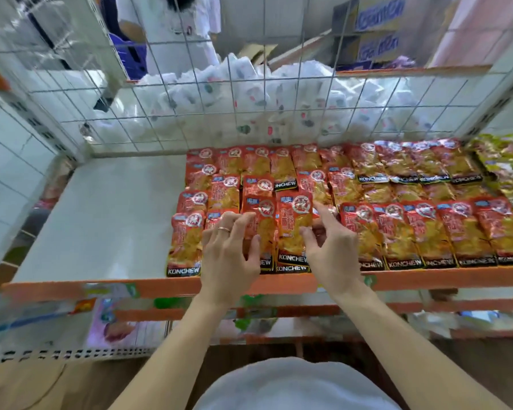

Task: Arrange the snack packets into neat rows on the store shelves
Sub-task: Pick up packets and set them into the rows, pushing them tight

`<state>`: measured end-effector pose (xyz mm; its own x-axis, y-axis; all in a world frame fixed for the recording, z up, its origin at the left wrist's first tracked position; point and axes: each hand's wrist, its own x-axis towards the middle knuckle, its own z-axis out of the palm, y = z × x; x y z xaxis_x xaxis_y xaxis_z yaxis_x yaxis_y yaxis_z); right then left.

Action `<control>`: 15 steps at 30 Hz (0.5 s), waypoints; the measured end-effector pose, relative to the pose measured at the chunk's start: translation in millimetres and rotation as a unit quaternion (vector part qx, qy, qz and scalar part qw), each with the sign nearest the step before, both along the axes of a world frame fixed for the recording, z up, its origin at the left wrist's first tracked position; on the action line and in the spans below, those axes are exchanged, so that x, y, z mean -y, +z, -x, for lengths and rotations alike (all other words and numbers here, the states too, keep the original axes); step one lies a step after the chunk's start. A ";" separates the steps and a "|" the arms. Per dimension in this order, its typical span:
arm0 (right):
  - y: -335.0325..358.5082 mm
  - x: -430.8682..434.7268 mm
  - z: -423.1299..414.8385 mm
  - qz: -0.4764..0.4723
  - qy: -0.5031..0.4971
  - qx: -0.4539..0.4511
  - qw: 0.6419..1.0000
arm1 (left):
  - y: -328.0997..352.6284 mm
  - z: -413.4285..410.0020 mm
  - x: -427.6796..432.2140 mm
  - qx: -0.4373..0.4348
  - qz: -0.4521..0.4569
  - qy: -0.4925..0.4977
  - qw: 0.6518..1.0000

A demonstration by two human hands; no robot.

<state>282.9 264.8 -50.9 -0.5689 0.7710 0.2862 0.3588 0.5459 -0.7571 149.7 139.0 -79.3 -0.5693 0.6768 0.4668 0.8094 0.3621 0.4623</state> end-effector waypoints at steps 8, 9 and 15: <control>-2.9 0.7 3.8 -0.041 0.019 0.011 0.999 | 1.3 -1.8 -2.3 0.003 0.009 0.038 0.999; -4.5 0.8 4.3 -0.050 0.019 0.016 0.998 | 1.4 -1.6 -2.6 0.007 0.016 0.044 0.999; -16.4 0.6 5.2 -0.139 -0.023 0.044 0.989 | 1.3 -3.9 -4.3 -0.017 0.069 0.066 0.995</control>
